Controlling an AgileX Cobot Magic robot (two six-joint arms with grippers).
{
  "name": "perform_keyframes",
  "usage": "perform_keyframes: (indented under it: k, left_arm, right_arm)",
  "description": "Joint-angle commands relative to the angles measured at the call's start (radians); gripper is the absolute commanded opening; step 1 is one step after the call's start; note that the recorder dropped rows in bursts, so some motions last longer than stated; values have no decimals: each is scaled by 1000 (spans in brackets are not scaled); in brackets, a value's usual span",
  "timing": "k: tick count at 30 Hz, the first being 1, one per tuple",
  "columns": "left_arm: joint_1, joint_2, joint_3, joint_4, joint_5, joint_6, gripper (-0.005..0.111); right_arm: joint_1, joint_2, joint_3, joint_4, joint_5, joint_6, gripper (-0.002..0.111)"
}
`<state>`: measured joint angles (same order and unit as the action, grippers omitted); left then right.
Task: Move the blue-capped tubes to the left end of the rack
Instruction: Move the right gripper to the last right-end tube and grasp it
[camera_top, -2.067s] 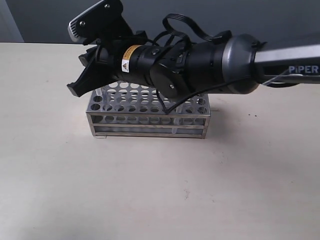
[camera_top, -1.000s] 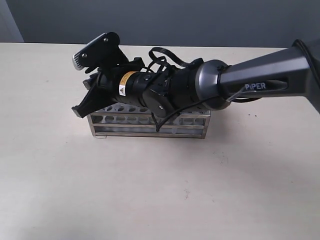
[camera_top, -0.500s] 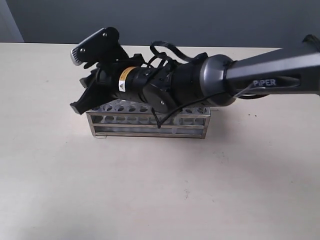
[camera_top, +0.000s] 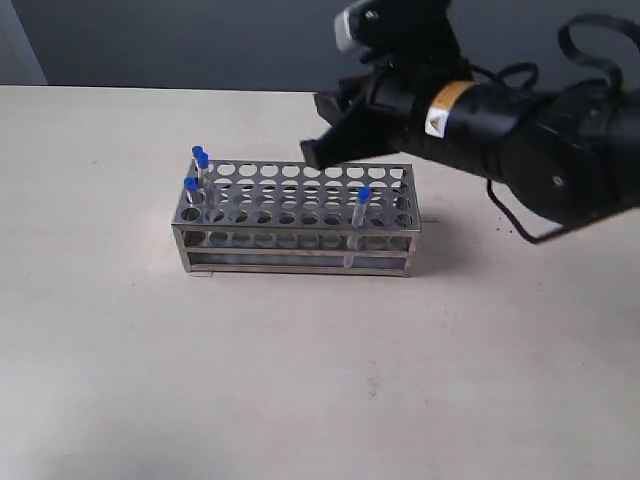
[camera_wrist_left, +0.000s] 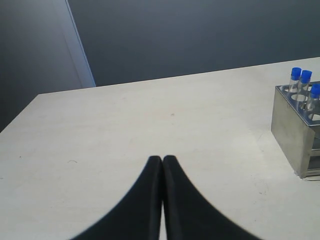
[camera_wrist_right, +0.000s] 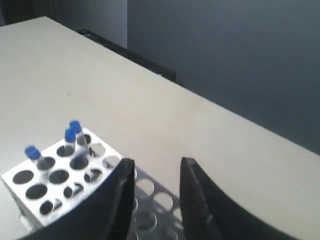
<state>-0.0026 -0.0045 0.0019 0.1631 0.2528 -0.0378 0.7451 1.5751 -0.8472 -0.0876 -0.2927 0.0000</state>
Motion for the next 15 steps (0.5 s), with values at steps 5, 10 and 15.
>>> perform_keyframes:
  k: [5,10,15]
  left_arm:
    - [-7,4,-2,-1,-12,-3,0]
    - [-7,4,-2,-1,-12,-3,0]
    - [-7,4,-2,-1,-12,-3,0]
  right_arm:
    - [-13,-8,157,12,-64,0,32]
    - [-13,60,157,12,-94,0,32]
    - [-13,144,157,78,-169,-21,32]
